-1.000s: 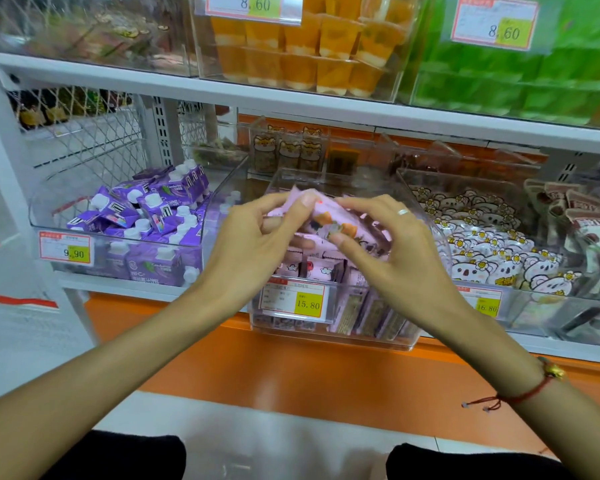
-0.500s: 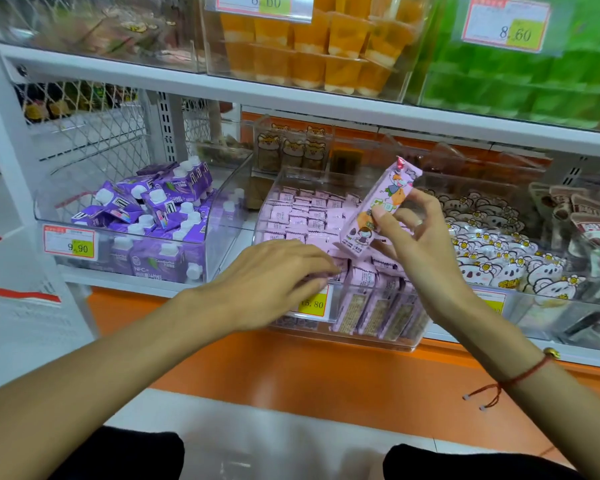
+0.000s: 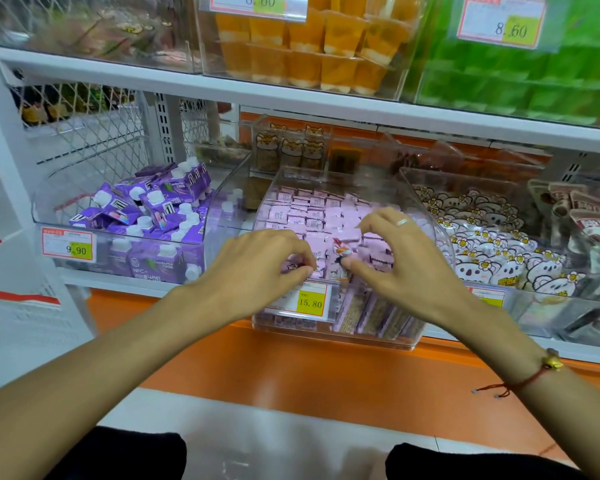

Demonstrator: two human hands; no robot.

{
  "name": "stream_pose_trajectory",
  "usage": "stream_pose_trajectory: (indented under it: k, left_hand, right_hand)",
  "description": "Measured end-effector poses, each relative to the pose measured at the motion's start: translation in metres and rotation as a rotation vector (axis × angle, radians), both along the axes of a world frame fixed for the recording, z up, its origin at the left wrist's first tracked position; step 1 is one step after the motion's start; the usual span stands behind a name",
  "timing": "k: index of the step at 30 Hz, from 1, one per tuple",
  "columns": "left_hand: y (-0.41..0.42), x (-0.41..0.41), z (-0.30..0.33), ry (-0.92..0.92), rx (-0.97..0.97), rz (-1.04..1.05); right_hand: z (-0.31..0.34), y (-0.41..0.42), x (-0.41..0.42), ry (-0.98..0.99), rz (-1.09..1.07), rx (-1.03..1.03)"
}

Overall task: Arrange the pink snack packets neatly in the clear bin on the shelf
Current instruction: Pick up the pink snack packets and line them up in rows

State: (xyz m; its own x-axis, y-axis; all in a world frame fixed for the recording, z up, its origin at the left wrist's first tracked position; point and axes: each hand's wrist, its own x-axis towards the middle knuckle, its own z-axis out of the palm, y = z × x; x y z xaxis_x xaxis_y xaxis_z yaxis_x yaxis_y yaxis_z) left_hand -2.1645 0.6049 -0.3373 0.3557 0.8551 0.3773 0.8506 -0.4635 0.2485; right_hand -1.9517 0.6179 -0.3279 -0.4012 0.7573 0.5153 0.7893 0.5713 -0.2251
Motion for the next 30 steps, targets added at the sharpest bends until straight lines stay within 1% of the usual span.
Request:
stream_pose_trajectory:
  k: [2,4,7,9,11,14,16,19,25,30]
  left_hand:
    - [0.000,0.001,-0.001,-0.002,-0.001,0.010]
    - [0.000,0.001,-0.001,-0.019,0.006,0.025]
    - [-0.001,0.003,-0.003,-0.064,0.025,0.006]
    - [-0.001,0.004,-0.004,-0.069,0.029,-0.055]
    - [-0.001,0.007,-0.005,-0.053,0.017,-0.113]
    - [0.000,0.008,-0.010,-0.010,-0.032,-0.177]
    - [0.000,0.009,-0.012,0.046,-0.052,-0.197]
    - [0.002,0.011,-0.012,0.054,-0.065,-0.177]
    - [0.004,0.020,-0.012,-0.092,-0.043,-0.080]
    - [0.005,0.027,-0.013,-0.117,0.010,-0.054]
  right_hand:
    - [0.000,-0.002,0.003,-0.035,-0.022,-0.050]
    - [-0.004,-0.004,0.001,-0.116,-0.019,-0.098]
    - [-0.008,-0.005,-0.005,-0.183,-0.013,-0.107]
    - [-0.007,-0.006,-0.003,-0.171,-0.004,-0.127]
    - [-0.005,-0.005,0.003,-0.120,0.016,-0.160]
    - [0.003,-0.002,0.016,-0.015,-0.045,-0.153]
    - [0.006,0.001,0.023,-0.039,-0.076,-0.145]
    - [0.002,0.000,0.022,-0.074,-0.031,-0.180]
    - [-0.002,-0.003,0.010,-0.024,-0.025,-0.081]
    - [-0.003,-0.006,-0.002,-0.134,0.009,-0.029]
